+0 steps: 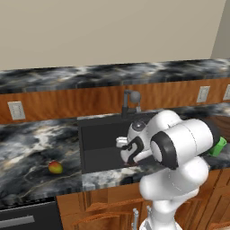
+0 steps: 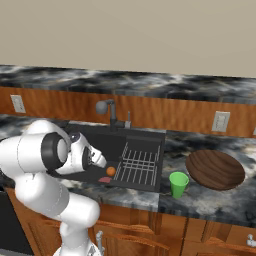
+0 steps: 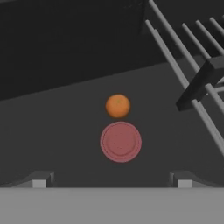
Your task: Remove the mango and tangerine from the sink. Then move the bowl and cup from the counter to the sink for washing.
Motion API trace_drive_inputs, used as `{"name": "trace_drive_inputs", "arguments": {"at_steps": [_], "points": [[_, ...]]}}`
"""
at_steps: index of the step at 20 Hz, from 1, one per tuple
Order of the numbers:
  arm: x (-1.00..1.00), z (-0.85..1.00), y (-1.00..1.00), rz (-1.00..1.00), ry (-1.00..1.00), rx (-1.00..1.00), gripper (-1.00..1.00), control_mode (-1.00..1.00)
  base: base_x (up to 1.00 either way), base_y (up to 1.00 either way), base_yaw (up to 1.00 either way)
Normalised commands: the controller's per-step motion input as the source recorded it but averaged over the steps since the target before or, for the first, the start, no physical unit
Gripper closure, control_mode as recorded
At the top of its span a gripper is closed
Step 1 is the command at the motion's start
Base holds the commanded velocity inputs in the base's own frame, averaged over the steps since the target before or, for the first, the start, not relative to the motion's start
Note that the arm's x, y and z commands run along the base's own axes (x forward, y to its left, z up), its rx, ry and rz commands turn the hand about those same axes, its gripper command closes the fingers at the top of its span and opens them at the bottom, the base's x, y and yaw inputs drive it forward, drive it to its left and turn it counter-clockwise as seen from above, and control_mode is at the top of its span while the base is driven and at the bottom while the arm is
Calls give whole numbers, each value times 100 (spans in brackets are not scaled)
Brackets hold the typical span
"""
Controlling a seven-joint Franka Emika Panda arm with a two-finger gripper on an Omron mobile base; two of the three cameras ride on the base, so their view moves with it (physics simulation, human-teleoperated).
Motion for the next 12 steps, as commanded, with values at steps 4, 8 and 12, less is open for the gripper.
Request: {"name": "trace_drive_inputs", "arguments": {"at_steps": [4,8,12], "points": [[15,-14,0,-8,0,0,-100,-100,0,0,0],[16,-11,-1,-8,0,0,-100,-100,0,0,0],[18,-8,-7,-4,0,0,-100,-100,0,0,0]]}}
